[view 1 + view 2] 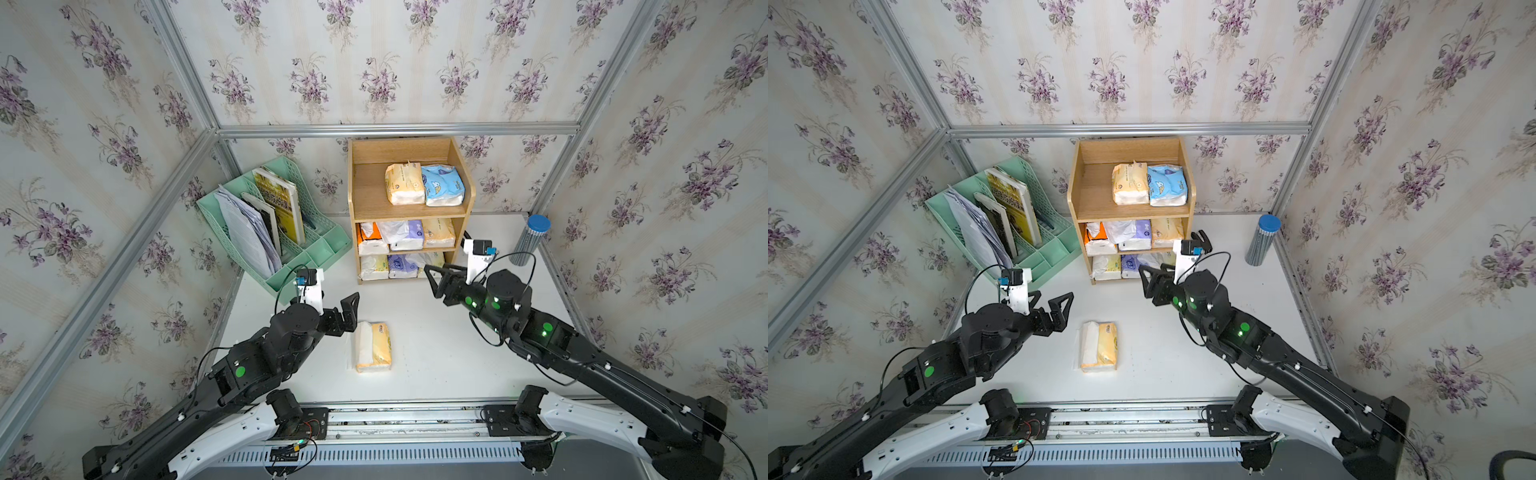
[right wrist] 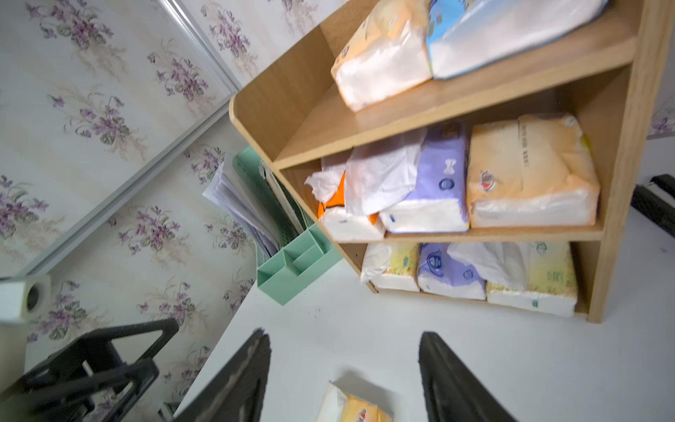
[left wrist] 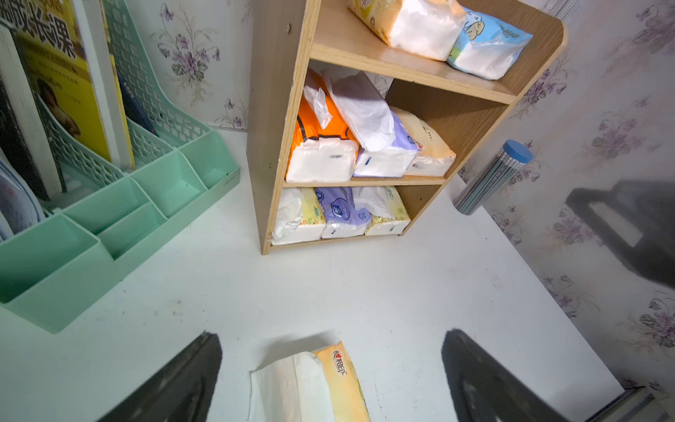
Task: Remove the tissue boxes from the shelf
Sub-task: Pick up a box of tissues from the shelf.
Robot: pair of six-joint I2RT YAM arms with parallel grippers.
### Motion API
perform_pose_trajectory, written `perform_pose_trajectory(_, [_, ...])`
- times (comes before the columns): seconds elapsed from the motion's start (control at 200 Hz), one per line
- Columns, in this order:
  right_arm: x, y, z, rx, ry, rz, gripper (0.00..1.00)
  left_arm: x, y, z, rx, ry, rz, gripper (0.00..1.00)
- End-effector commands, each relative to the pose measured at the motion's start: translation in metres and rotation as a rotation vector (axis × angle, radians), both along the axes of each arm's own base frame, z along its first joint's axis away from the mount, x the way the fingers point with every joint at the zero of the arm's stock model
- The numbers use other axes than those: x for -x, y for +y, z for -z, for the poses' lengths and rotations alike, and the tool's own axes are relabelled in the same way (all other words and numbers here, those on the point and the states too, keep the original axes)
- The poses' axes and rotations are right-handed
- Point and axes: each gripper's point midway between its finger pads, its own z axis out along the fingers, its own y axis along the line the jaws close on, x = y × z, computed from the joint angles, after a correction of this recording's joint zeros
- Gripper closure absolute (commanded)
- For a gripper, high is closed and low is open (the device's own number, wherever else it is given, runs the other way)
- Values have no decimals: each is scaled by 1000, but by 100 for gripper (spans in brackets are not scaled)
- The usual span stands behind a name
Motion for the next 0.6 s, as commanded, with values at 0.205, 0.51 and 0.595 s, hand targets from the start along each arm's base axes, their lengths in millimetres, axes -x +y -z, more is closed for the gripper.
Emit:
perform_pose_trajectory(0.205, [-71, 33, -73, -27, -74, 77, 35, -65, -36, -51, -43, -86, 32, 1])
perform_pose_trajectory(0.51, [-146, 25, -70, -26, -8, 223, 35, -111, -22, -45, 75, -30, 31, 1])
perform_pose_trajectory(0.595, [-159, 25, -65, -20, 3, 233, 35, -117, -26, -39, 60, -19, 52, 1])
